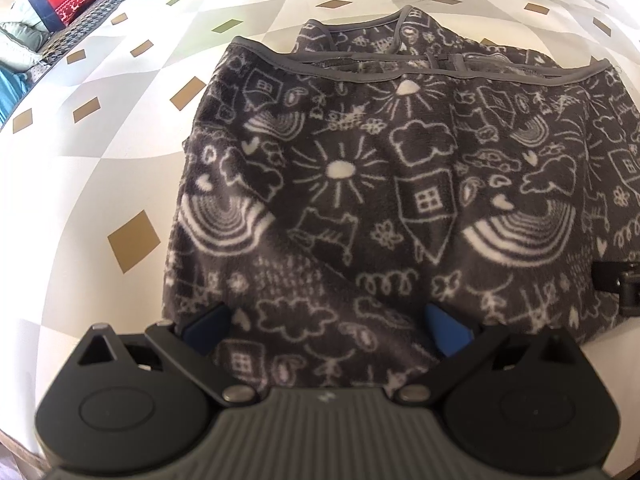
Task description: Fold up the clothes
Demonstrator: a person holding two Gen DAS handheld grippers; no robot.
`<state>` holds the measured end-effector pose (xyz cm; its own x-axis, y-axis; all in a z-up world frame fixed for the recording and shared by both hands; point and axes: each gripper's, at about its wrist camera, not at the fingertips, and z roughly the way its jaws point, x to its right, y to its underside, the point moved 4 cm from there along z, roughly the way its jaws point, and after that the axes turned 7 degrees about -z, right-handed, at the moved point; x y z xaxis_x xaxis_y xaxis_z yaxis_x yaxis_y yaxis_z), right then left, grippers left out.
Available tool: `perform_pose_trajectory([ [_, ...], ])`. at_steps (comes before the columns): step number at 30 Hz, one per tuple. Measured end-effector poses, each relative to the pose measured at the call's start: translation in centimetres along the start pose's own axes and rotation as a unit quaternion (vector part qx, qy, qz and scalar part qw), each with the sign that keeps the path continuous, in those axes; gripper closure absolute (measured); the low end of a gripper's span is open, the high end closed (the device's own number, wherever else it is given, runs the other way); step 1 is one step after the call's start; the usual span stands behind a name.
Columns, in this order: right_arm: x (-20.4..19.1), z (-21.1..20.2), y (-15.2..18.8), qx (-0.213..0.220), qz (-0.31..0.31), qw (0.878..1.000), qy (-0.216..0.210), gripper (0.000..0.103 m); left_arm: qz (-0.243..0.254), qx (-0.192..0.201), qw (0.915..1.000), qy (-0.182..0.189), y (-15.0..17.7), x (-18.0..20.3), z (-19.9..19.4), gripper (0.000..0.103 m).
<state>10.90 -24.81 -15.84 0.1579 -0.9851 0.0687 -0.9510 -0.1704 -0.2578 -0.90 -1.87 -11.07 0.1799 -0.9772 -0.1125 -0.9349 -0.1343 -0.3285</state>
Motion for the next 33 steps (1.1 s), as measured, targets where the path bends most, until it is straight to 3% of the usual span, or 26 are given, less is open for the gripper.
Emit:
perform_pose_trajectory([
  [17,-0.6,2.8,-3.1,-0.014,0.005,1.000,-0.002,0.000,-0.012,-0.007,0.9999,-0.004,1.8,-1.9,-1.6,0.000],
  [21,-0.8,3.3,-3.6,-0.014,0.004,1.000,-0.002,0.000,-0.010,-0.010,0.9999,-0.002,-0.4,-0.4,0.5,0.000],
  [33,-0.4,3.1,-3.7,-0.008,0.007,1.000,0.001,0.000,-0.021,-0.012,0.9997,-0.005,3.0,-3.1,-2.6,0.000],
])
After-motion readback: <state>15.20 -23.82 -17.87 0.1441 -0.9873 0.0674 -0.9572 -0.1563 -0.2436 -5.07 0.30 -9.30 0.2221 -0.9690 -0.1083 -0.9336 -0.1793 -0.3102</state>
